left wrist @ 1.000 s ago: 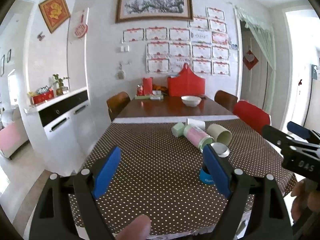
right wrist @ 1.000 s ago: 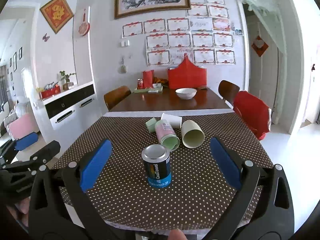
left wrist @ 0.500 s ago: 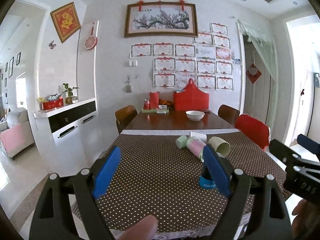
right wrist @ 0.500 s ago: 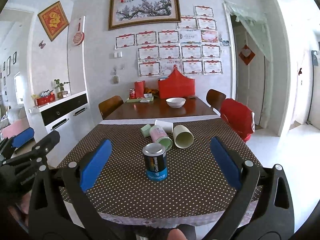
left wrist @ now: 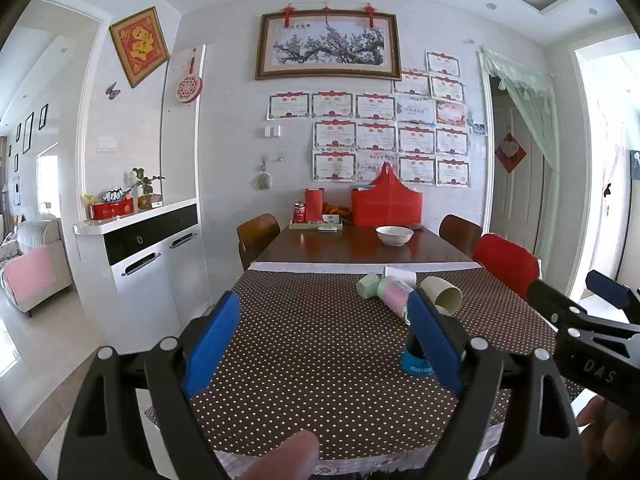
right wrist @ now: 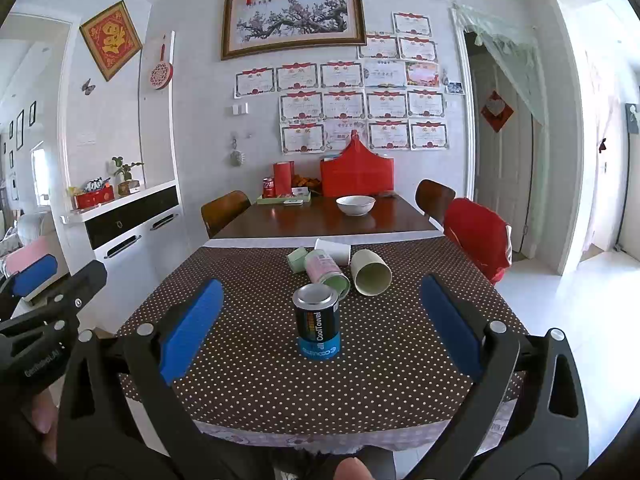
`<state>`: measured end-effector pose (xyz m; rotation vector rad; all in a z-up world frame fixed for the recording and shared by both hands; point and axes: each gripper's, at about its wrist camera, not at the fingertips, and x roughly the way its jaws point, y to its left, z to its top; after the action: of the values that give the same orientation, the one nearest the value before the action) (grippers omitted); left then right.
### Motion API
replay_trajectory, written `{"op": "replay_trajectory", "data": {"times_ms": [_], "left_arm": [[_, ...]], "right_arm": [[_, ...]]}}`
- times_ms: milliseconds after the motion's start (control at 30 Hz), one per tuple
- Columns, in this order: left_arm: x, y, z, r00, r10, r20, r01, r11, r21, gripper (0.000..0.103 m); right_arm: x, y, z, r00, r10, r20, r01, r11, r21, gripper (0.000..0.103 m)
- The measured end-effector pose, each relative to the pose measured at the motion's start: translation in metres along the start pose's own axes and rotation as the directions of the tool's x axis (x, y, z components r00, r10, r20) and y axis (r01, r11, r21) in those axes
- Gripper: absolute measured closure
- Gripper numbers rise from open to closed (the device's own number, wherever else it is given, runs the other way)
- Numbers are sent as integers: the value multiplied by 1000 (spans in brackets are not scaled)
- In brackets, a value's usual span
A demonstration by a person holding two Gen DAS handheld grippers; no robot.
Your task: Flip cup upside down
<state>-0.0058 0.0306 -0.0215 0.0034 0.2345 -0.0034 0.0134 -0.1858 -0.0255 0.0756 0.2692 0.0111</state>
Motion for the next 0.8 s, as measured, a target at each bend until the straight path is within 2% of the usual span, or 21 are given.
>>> {"op": "replay_trajectory", "data": {"times_ms": [800], "left_arm": [[-3, 2, -2, 1000, 0, 1, 0, 1000, 5, 17]], "right_arm": [[0, 0, 0, 1000, 3, -1, -3, 1000, 2, 6]]}}
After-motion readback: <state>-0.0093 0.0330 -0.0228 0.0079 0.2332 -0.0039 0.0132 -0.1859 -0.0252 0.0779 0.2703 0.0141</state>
